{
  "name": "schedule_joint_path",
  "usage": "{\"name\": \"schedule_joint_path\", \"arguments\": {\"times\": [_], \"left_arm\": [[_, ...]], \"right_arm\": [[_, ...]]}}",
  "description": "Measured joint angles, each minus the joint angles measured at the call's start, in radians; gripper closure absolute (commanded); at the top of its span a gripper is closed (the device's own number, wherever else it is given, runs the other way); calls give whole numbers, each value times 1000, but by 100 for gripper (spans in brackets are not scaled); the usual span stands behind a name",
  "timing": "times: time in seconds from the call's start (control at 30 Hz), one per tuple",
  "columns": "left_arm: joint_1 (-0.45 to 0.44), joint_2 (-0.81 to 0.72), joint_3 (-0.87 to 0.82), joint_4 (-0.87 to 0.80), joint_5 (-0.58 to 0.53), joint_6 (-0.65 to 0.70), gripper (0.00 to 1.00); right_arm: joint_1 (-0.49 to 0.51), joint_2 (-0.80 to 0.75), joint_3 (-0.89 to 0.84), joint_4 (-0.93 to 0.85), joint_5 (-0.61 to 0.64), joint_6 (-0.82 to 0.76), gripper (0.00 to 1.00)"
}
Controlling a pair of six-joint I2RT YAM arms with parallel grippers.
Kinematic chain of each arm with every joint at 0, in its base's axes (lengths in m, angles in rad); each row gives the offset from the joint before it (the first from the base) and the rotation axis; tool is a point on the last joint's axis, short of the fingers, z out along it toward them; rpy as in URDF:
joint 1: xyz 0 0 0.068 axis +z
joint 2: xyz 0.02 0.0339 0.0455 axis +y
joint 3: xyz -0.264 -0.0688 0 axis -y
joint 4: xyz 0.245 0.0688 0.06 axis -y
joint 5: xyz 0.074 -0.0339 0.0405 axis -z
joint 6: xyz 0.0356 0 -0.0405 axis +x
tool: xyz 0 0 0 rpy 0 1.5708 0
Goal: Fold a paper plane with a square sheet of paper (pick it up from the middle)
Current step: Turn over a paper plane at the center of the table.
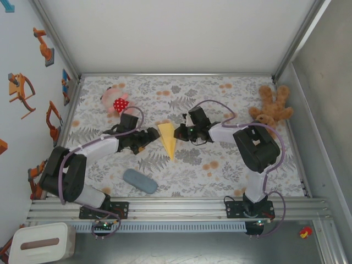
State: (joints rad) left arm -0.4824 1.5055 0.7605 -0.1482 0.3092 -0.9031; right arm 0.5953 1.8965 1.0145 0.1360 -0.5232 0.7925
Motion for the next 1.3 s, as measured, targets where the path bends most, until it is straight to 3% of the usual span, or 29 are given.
{"name": "schedule_joint_path", "arguments": {"times": [0.37, 0.77, 1.3], "left_arm": [[-60, 133, 84, 30, 4, -25, 38], [-84, 184, 135, 74, 47, -25, 43], [-87, 275, 275, 37, 56, 29, 77]], "right_arm": [[-48, 0, -95, 72, -12, 8, 100], [-50, 0, -97, 94, -13, 8, 100], [-50, 0, -97, 93, -19, 8, 100]]}}
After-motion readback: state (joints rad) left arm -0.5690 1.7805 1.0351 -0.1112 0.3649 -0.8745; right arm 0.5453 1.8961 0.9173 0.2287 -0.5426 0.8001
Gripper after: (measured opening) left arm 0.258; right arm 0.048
